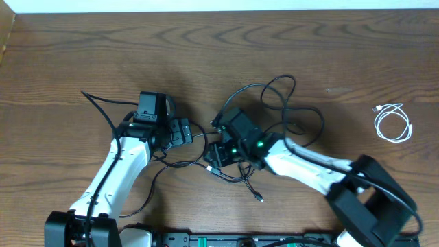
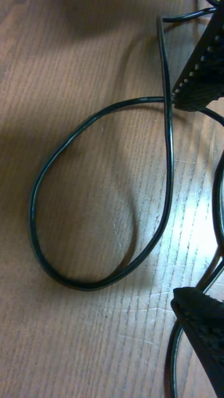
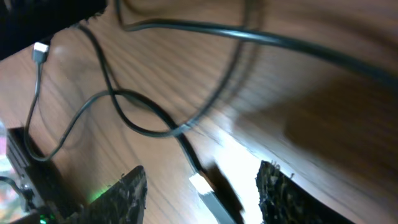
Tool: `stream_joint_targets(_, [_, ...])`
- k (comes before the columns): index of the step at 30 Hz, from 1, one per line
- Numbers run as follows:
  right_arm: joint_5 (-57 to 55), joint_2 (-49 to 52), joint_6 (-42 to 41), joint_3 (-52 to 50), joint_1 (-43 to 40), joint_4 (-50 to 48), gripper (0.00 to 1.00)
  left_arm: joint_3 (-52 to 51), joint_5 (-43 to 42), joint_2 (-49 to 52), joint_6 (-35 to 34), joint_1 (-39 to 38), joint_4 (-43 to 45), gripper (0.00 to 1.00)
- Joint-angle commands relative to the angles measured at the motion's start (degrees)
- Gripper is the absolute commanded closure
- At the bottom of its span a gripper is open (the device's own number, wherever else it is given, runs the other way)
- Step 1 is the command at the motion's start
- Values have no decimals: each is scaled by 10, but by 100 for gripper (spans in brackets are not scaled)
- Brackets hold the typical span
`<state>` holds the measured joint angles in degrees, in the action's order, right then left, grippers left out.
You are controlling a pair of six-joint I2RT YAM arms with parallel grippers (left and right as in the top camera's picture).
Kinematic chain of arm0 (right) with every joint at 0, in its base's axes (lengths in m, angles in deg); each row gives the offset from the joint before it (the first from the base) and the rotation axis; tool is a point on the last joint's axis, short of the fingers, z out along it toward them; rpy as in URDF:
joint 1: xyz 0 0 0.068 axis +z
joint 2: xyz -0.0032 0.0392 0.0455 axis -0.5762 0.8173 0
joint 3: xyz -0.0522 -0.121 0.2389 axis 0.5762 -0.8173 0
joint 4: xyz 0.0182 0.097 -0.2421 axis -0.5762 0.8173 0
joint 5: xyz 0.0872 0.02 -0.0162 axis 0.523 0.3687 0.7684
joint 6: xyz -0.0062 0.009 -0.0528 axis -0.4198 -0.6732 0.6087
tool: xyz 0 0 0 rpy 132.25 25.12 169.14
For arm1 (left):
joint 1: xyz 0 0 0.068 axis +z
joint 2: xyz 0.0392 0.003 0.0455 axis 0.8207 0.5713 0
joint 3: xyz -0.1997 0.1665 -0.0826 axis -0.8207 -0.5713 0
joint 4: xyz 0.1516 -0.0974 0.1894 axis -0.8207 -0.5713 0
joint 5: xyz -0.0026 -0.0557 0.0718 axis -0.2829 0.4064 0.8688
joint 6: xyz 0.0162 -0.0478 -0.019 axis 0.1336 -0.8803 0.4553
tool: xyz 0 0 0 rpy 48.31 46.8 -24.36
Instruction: Untangle cables
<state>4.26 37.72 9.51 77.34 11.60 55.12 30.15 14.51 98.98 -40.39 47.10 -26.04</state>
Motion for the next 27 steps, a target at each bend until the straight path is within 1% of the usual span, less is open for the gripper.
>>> stream_joint_targets(1, [17, 39, -60, 3, 16, -40, 45, 3, 6, 5, 2, -1, 0, 5])
stream_joint_targets(3, [17, 59, -86, 3, 21, -68, 45, 3, 13, 5, 3, 0, 5, 5])
stream_joint_targets(5, [17, 75, -110, 3, 22, -86, 45, 6, 51, 3, 3, 7, 12, 5])
stream_joint_targets(7, [17, 89, -123, 3, 23, -101, 45, 7, 68, 3, -7, 25, 16, 4])
stream_joint_targets(9, [17, 102, -126, 3, 28, -119, 46, 7, 67, 3, -40, 50, 13, 5])
stream_joint_targets(11, [17, 115, -125, 3, 34, -134, 49, 7, 68, 3, -47, 80, 13, 5])
stream_joint_targets(15, [-3, 134, -125, 3, 43, -139, 57, 7, 58, 3, -59, 142, 5, 5])
stream_joint_targets(18, [-17, 140, -125, 3, 46, -141, 58, 5, 25, 4, -64, 180, -3, 4])
stream_joint_targets(22, [-39, 140, -128, 3, 46, -150, 55, 3, 16, 4, -64, 198, -8, 4])
stream_joint_targets(23, [-50, 140, -138, 3, 46, -150, 54, 3, 16, 4, -64, 198, -9, 4])
stream_joint_targets(24, [-65, 140, -166, 3, 47, -149, 54, 3, 16, 4, -64, 198, -8, 4])
stream_joint_targets(26, [-83, 141, -238, 3, 47, -147, 54, 3, 16, 4, -63, 198, -8, 5])
stream_joint_targets(27, [-87, 142, -281, 3, 47, -147, 51, 3, 16, 4, -63, 198, -9, 4])
